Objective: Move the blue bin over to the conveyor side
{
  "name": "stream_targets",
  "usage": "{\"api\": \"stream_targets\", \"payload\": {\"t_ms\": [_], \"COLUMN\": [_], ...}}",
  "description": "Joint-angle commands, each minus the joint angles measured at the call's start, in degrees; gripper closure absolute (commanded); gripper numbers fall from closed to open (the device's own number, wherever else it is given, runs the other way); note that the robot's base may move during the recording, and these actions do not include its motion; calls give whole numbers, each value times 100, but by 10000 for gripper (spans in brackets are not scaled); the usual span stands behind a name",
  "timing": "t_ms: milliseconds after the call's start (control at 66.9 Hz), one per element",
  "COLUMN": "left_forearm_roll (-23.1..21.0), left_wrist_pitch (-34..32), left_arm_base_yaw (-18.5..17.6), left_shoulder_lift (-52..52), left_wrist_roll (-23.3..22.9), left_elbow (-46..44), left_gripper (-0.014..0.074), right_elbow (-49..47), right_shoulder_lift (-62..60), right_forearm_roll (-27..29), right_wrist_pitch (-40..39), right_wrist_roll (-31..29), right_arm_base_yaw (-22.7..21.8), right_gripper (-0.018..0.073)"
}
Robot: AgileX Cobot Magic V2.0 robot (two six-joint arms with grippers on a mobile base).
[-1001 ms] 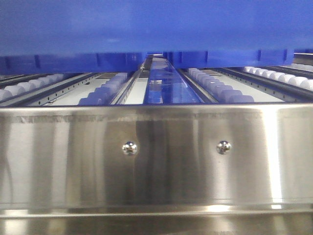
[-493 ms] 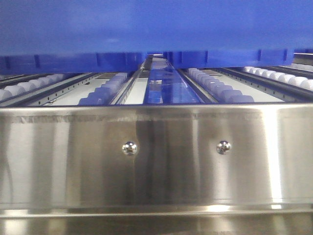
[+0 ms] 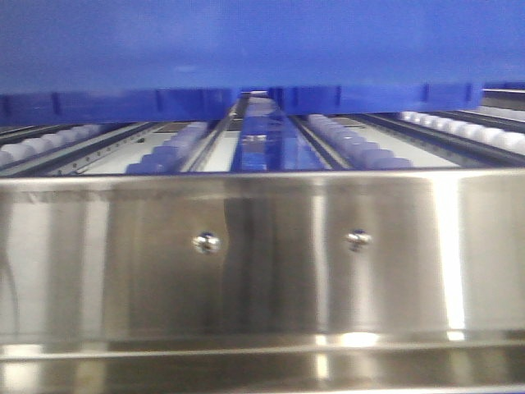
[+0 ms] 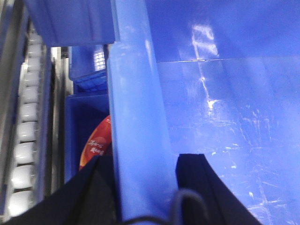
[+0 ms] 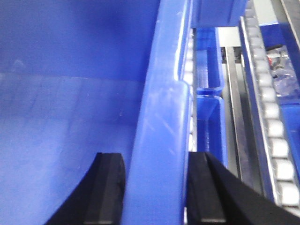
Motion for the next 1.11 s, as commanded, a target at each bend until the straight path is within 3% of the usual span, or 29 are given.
{"api": "stream_targets", "payload": {"t_ms": [0, 1091], "left_forearm_roll": [309, 309], "left_wrist_pitch": [-428, -428], "left_arm_base_yaw": [10, 10], "left_shoulder_lift": [-116, -116], "left_wrist_roll": [87, 87], "left_elbow": [-96, -96], "left_gripper": [607, 607], "right_elbow": [-86, -86], "right_shoulder_lift": [-129, -129], "right_forearm_roll": [-491, -491], "right_wrist_pitch": [-520, -520], "right_wrist_roll": [-157, -157], "right_arm_base_yaw": [-30, -30], "right_gripper": [641, 641]}}
